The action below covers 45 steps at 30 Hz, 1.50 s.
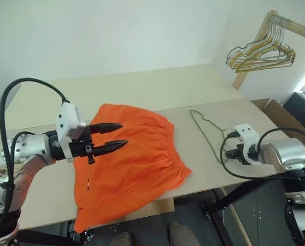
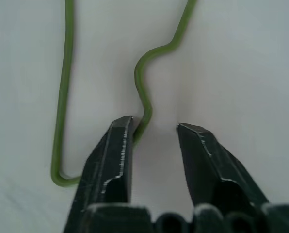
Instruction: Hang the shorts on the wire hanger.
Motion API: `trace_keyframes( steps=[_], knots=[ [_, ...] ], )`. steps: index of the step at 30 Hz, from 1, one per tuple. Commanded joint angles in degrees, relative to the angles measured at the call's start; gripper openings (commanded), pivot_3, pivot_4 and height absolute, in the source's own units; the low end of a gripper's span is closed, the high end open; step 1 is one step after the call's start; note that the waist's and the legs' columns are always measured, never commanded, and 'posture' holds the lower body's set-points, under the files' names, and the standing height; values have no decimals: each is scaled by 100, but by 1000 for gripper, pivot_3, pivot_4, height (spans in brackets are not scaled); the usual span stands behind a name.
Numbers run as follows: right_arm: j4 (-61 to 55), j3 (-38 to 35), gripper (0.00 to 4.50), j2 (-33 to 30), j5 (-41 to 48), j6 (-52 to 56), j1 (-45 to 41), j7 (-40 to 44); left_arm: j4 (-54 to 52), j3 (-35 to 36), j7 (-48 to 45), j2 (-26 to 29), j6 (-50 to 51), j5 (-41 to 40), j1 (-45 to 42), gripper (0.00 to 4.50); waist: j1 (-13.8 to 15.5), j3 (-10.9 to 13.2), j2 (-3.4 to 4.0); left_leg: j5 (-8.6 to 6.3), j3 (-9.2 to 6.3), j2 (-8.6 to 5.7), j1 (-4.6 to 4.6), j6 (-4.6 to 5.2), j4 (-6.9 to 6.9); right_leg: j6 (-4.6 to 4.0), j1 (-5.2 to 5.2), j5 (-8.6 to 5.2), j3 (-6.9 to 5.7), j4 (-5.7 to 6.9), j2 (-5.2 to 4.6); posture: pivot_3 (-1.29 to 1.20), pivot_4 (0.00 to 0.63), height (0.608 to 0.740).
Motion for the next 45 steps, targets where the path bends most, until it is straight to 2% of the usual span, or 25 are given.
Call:
trace_keyframes(
  steps=[1, 2, 3, 8, 12, 15, 20, 27, 33, 36, 40, 45],
  knots=[
    [49, 68, 529, 301, -111, 216, -179, -66, 45, 150, -75, 73, -197, 53, -50, 2489, -53, 1, -1, 0, 0, 0, 0, 0, 0, 0, 0, 0, 0, 0, 0, -223, 95, 740],
    [45, -26, 150, 463, -132, 348, -240, -174, 10, 176, -47, 81, -198, 74, -13, 2489, -85, 0, -1, 0, 0, 2, 0, 0, 0, 0, -1, 0, 0, 0, 1, -206, 89, 740],
    [62, -180, 33, 645, -141, 509, -308, -310, -32, 221, -19, 87, -174, 58, 21, 2489, -116, 0, -2, 0, -1, 3, 0, 0, 0, 0, -1, 0, 0, 1, 2, -193, 85, 740],
    [-147, -1008, 33, 1286, -298, 1045, -490, -960, -387, 361, 312, 43, 28, -109, 63, 2489, -112, -4, -3, -1, -11, 15, 3, 0, 0, -5, -4, 4, 2, 7, 17, -139, 55, 740],
    [-323, -1488, 33, 1489, -480, 1174, -678, -1368, -330, 322, 338, 45, 4, -81, 34, 2489, -76, -19, 5, 0, -10, 4, 1, -2, 0, -3, -8, 7, 3, 9, 6, -166, 37, 740],
    [-589, -2103, 33, 1706, -655, 983, -916, -1875, -114, 157, 275, 41, -65, 20, -143, 2489, -51, -19, 8, 1, -10, -5, -6, -2, 0, -2, -16, 7, 4, 11, -1, -146, 37, 740],
    [-1349, -2274, 33, 1825, -598, 375, -1102, -1972, 41, 166, 240, 109, -105, 108, -232, 2489, -14, -18, 9, 1, -10, -5, -15, -2, -1, -1, -26, 6, 3, 8, 0, -141, 32, 740],
    [-2497, -1227, 33, 1250, -805, -1663, -590, -1051, 484, 100, 303, 104, -77, 282, -710, 2489, 51, -21, 11, 1, -10, -7, -11, -2, -1, 0, -23, 7, 1, 8, 0, -140, 13, 740],
    [-2423, -354, 33, 356, -1678, -4848, 52, -92, 1145, -107, -26, 230, -77, 338, -1317, 2489, 71, -25, 9, 3, -7, -14, -13, -5, -1, 4, -23, 8, -2, 5, -9, -165, 0, 740],
    [-2138, -159, 0, 133, -2053, -6021, 83, 137, 1579, -188, -396, 258, -107, 286, -1601, 3320, 18, -26, 9, 4, -6, -11, -10, -7, -1, 4, -23, 8, 0, 7, -6, -196, 0, 740],
    [-1896, -106, 0, -11, -2295, -6983, 133, 385, 2173, -363, -636, 220, -238, 500, -2037, 4482, -100, -28, 7, 5, -8, -8, -9, -8, -1, 4, -21, 8, -3, 8, -3, -219, 0, 740],
    [-1688, -125, 0, 42, -2615, -7742, 183, 368, 2773, -683, -951, 177, -242, 704, -2571, 4482, -225, -30, 6, 5, -10, -10, -10, -9, -1, 4, -21, 8, -2, 9, -8, -248, 0, 740]
  ],
)
